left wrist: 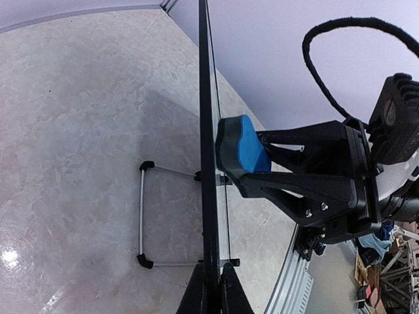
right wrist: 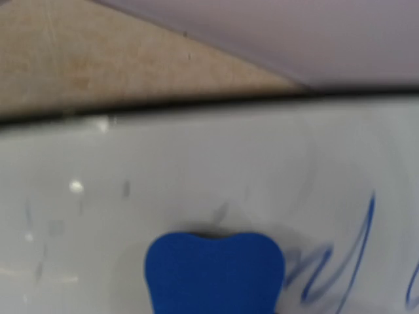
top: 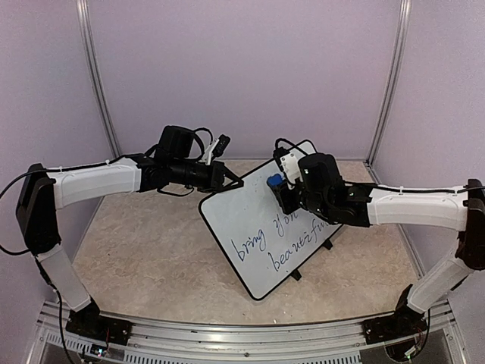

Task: Erase the whiteboard
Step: Erase the whiteboard at the center of the board.

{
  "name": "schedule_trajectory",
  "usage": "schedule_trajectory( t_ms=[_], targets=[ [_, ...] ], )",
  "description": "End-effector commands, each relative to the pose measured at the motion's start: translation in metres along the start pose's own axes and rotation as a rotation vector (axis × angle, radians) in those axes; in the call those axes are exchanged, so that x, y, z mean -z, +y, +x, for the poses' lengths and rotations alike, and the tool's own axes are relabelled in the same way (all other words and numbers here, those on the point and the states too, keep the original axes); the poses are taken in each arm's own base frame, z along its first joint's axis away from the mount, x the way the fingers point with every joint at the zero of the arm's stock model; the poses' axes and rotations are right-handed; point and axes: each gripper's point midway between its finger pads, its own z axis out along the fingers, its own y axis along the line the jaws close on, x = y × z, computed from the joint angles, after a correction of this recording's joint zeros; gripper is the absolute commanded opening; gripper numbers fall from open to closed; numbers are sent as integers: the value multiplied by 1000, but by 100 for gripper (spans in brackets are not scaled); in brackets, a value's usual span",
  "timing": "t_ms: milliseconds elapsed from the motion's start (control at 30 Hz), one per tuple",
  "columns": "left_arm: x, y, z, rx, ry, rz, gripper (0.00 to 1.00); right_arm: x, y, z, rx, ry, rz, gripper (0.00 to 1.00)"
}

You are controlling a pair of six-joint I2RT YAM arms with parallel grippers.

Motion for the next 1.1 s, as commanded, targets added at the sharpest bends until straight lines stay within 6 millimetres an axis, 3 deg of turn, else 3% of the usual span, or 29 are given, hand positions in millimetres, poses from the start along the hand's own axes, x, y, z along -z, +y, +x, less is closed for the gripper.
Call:
schedule_trajectory(
  t_ms=[0,167,500,600,800,1067],
  targets=[
    [7,-29,-4,-100,-13,88,0,-13,-7,-16,22,-28,23,27],
    [8,-30,-5,-102,-16,89,0,-10,-10,-15,18,-24,19,27],
    [7,-31,-4,-99,-14,94,0,11,-18,36,-25,51,20,27],
    [7,-32,-4,-99,-14,95,0,15,-21,42,-27,56,30,27],
    [6,-32,-2,-101,-10,94,0,7,-21,27,-15,24,28,27],
    [7,-33,-2,-106,-11,94,0,-11,-26,-12,6,-39,38,27]
  ],
)
